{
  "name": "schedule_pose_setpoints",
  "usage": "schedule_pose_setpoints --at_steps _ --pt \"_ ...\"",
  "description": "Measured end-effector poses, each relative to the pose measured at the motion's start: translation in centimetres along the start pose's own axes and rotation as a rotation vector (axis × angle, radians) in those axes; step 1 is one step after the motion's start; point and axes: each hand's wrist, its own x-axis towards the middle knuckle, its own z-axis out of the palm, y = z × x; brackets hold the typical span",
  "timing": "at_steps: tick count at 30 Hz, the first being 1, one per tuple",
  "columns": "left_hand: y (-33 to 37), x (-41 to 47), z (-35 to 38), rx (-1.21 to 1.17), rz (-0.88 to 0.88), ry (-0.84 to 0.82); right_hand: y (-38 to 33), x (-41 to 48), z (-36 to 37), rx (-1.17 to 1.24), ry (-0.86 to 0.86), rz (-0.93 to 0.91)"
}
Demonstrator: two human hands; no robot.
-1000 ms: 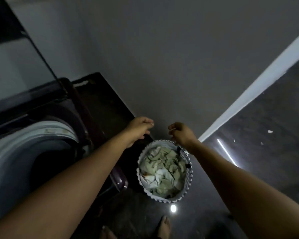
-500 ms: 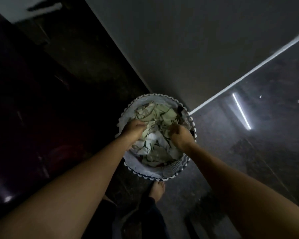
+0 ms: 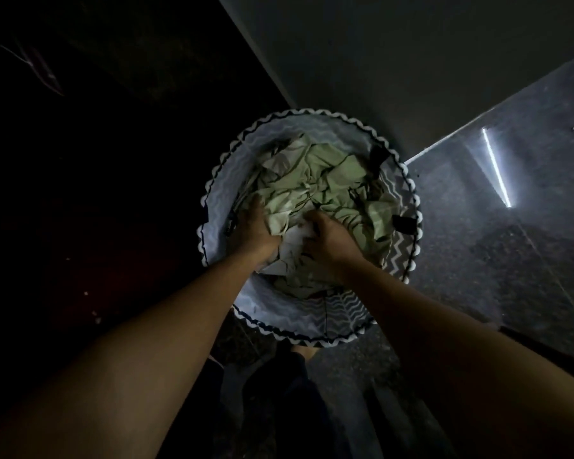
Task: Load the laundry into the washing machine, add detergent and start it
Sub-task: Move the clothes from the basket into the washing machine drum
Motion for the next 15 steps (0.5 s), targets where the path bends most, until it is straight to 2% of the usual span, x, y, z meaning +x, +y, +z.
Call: schedule_pose_setpoints --at_steps 3,8,11,15 --pt "0.2 -0.5 -1.4 0.048 0.047 -0.064 -0.9 -0.6 -1.0 0.195 0.039 0.091" --pt "1.0 -3.7 -2.9 0.083 0.035 0.005 -3.5 -4.6 -3.9 0.675 -0.013 0.222" --pt "1.3 -6.5 -3.8 0.091 0.061 0.056 -6.7 -7.9 -6.1 0.822 -0.042 0.152" --pt "2.7 -10.0 -6.2 0.018 0.199 0.171 -10.6 -11.6 -9.2 0.833 -0.047 0.057"
